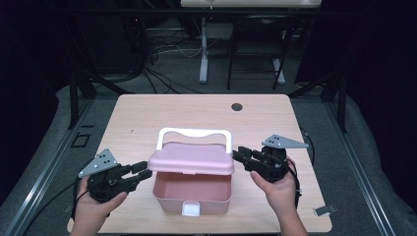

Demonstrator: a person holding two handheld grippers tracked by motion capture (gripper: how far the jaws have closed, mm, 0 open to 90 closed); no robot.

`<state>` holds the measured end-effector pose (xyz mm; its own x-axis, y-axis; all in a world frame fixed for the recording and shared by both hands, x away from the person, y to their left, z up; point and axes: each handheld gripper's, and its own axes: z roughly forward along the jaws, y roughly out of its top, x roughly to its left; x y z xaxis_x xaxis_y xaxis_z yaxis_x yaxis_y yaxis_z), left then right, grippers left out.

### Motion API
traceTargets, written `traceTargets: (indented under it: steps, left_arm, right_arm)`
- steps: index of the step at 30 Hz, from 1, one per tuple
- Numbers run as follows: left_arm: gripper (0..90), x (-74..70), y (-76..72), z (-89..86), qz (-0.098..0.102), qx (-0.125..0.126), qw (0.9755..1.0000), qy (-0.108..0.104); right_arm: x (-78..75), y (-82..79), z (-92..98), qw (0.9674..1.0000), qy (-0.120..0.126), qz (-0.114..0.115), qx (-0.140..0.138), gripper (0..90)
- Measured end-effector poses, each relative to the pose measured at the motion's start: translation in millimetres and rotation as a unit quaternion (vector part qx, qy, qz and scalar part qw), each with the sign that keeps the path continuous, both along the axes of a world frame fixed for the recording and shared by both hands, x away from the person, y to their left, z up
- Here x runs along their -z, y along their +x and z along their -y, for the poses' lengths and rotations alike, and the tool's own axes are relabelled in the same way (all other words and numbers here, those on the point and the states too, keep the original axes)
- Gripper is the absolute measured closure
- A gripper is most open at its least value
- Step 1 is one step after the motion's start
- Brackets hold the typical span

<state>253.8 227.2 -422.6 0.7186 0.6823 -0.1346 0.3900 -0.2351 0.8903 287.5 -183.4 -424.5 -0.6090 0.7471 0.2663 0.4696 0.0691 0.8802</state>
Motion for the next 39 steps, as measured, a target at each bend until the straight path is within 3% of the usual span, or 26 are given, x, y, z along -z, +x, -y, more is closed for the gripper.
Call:
traceTargets:
  steps: [16, 30, 39]
  left_arm:
    - [73.3, -11.7, 8.5, 2.4, 0.022, -0.006, 0.9997, -0.004]
    - [75.2, -22.0, 16.0, 1.9, 0.029, -0.012, 0.9994, -0.012]
    - [76.5, -28.8, 24.0, 4.1, 0.037, -0.017, 0.9991, -0.012]
  right_arm:
    - [1.0, -0.2, 2.6, 1.0000, 0.001, -0.004, 0.005, 68.7]
    - [1.6, -0.1, 5.6, 1.0000, 0.002, -0.004, 0.009, 68.5]
    - [4.6, 0.3, 2.2, 0.9998, -0.015, -0.004, 0.010, 67.3]
